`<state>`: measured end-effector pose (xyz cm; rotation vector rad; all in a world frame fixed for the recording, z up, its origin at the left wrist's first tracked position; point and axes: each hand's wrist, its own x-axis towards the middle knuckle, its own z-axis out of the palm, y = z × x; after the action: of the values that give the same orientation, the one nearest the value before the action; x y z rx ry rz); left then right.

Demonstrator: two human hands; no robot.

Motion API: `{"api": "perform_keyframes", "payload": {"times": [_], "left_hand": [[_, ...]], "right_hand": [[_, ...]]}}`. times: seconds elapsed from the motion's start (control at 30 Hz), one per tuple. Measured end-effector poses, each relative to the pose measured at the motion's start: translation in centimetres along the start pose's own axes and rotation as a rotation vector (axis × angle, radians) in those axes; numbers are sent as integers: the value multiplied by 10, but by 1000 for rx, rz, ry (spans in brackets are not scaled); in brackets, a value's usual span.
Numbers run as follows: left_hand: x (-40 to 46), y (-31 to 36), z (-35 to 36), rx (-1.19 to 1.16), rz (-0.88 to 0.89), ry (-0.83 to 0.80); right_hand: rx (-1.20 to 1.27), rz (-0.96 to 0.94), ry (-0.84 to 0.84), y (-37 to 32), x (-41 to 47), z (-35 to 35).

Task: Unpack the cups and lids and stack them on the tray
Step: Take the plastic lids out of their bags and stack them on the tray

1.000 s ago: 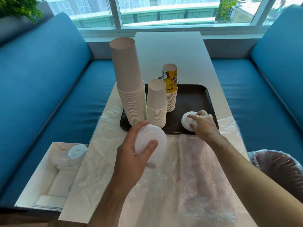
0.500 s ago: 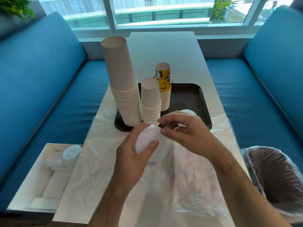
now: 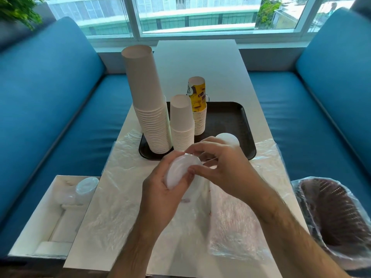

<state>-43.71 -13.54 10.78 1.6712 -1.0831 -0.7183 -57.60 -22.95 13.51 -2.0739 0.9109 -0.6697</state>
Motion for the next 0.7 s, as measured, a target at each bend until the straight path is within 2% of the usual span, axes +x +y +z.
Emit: {"api": "perform_keyframes", "payload": {"times": [0.1, 0.33, 0.47, 0.7], "left_hand": [[0, 0, 0, 0, -4, -12], [-1, -3, -2, 51, 12, -44], [1, 0, -3, 99, 34, -55], [3, 3, -7, -47, 37, -116]], "right_hand": [[14, -2, 19, -2, 0, 0], [83, 55, -104, -1, 0, -9], [132, 43, -83, 6, 2, -12], [217, 61, -119, 11, 5, -15]]}}
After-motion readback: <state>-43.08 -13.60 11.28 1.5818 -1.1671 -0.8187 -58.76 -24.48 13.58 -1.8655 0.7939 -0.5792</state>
